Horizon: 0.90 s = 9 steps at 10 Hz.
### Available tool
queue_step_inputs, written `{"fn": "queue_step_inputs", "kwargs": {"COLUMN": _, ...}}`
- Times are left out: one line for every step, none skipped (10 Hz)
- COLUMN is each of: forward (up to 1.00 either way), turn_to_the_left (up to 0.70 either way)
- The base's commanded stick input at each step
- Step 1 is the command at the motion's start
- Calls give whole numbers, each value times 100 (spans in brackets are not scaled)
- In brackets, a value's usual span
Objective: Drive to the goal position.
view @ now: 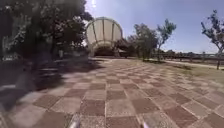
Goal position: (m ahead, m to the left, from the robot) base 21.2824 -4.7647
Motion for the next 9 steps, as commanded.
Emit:
{"fn": "queue_step_inputs", "kwargs": {"forward": 70, "turn_to_the_left": 0}}
{"fn": "queue_step_inputs", "kwargs": {"forward": 70, "turn_to_the_left": 0}}
{"fn": "queue_step_inputs", "kwargs": {"forward": 70, "turn_to_the_left": 0}}
{"fn": "queue_step_inputs", "kwargs": {"forward": 70, "turn_to_the_left": 0}}
{"fn": "queue_step_inputs", "kwargs": {"forward": 70, "turn_to_the_left": 0}}
{"fn": "queue_step_inputs", "kwargs": {"forward": 70, "turn_to_the_left": 0}}
{"fn": "queue_step_inputs", "kwargs": {"forward": 70, "turn_to_the_left": 0}}
{"fn": "queue_step_inputs", "kwargs": {"forward": 70, "turn_to_the_left": 0}}
{"fn": "queue_step_inputs", "kwargs": {"forward": 70, "turn_to_the_left": 0}}
